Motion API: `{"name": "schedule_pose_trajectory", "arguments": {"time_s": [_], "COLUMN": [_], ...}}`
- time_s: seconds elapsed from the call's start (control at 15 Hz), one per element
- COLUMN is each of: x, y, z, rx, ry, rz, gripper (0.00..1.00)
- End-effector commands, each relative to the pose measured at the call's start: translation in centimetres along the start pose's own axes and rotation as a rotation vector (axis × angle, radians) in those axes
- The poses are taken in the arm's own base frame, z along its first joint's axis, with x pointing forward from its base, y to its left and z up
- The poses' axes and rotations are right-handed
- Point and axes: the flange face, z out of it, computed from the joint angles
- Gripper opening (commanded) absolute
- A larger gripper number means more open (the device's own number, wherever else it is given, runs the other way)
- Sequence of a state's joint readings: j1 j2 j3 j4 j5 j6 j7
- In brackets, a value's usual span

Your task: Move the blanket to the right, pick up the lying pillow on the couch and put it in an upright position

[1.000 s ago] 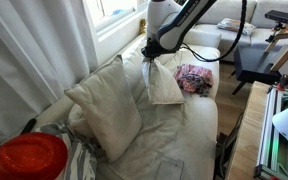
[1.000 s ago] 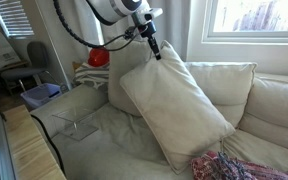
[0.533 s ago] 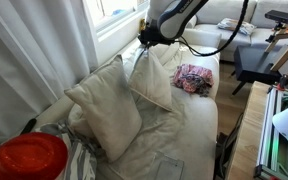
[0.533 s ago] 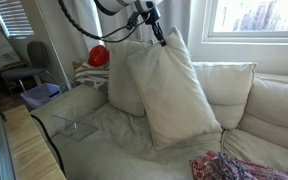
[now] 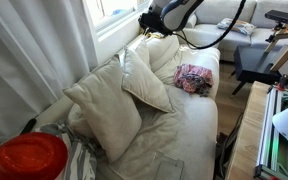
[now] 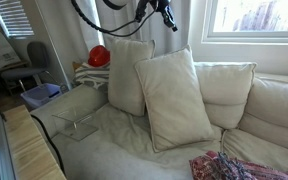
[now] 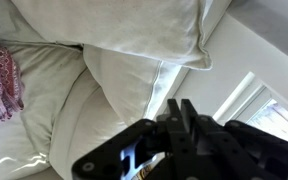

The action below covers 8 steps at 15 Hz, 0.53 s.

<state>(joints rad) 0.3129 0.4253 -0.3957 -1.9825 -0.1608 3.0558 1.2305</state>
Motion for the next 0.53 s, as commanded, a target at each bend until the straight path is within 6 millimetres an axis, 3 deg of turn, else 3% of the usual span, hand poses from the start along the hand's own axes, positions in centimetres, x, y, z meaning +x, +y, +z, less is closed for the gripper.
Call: {"name": "schedule_pose_trajectory", "arguments": {"time_s": [0.0, 0.07, 0.2, 0.47], "x": [-0.1, -0.3, -2.3, -5.9], "y": [-0.1, -0.1, -0.6, -2.4], "z": [0.0, 0.0, 0.4, 2.0], "rx": [0.001, 0.002, -0.018, -0.031], "ry": [-0.002, -0.003, -0.062, -0.199], "rz": [-0.001, -0.004, -0.084, -0.203], "gripper": [0.1, 0.35, 0.41, 0.72]}}
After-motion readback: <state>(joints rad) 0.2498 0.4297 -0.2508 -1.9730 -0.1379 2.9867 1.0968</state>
